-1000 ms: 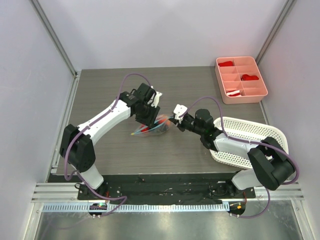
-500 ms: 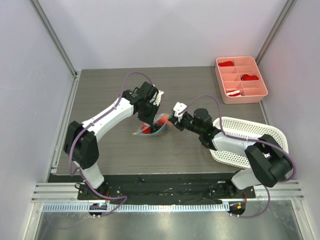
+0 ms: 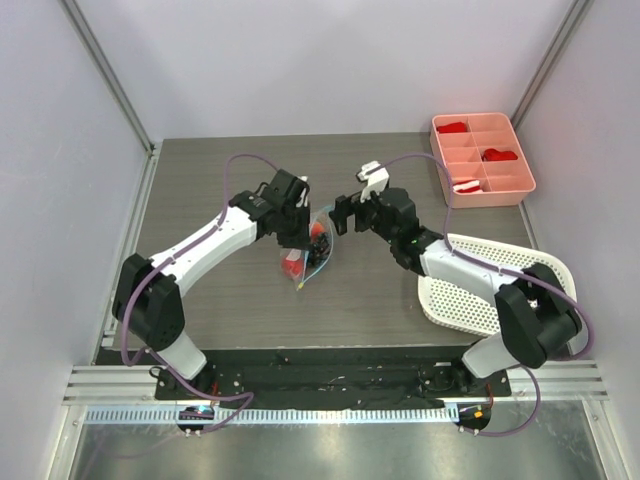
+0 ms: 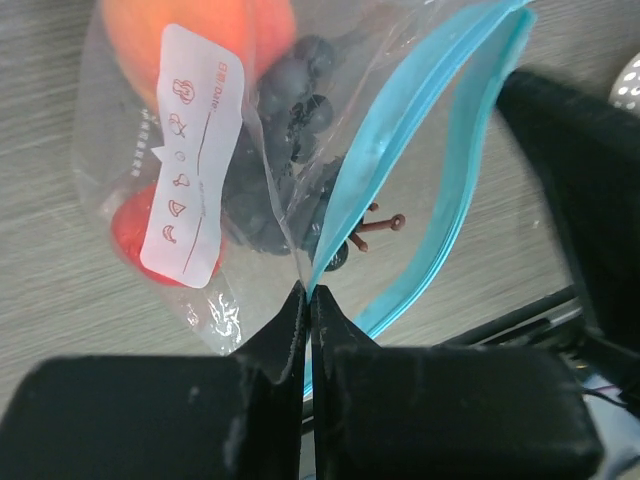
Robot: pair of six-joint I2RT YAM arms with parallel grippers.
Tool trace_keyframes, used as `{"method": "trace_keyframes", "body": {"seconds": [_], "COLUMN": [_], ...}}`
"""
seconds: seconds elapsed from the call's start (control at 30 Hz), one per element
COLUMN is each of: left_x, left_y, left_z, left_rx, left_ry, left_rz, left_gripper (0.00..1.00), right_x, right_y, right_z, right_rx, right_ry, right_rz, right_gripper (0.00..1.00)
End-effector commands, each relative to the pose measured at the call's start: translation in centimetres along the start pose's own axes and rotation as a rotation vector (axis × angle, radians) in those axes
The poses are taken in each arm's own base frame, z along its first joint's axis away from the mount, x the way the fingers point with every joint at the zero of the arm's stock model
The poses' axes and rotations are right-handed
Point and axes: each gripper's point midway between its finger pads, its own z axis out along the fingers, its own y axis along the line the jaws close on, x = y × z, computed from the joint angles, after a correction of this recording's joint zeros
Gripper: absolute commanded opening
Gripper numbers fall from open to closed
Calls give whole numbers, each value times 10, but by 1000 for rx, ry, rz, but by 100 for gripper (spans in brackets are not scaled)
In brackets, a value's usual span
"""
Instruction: Open the zip-top bag and remove the fake food
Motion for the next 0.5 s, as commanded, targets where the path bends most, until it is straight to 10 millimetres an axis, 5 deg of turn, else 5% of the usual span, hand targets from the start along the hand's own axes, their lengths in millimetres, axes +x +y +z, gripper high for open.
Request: {"method": "trace_keyframes", "body": {"seconds": [0.0,0.07,0.17,0.2,0.23,0.47], "left_x": [-19,-19,-21,-20,-23,-27], "left_y": [-23,-24,-26,-25,-27,-25], "left_z": [-7,-6,-4,-5,-6,-11], "left_rx": [103,107,120,121,129,126], "left_ry": [-93,-93,-108,-115,-131,-164], "left_rz": [-80,-86,-103,-112,-113,-109], "left_gripper": [0,0,0,0,0,0], "right_x": [-12,-21,-24,-23,-21,11], "right_y": [-6,27,61,66,71,79], "right_z": [-28,-40,-51,-52,-52,-54], "right_rx": [83,-79,-211,-226,-245,-250], "right_ry": [54,47,48,53,64,94], "right_rz": [240,263,210,216,230,281], "right_gripper": [100,97,77,61,57,42]}}
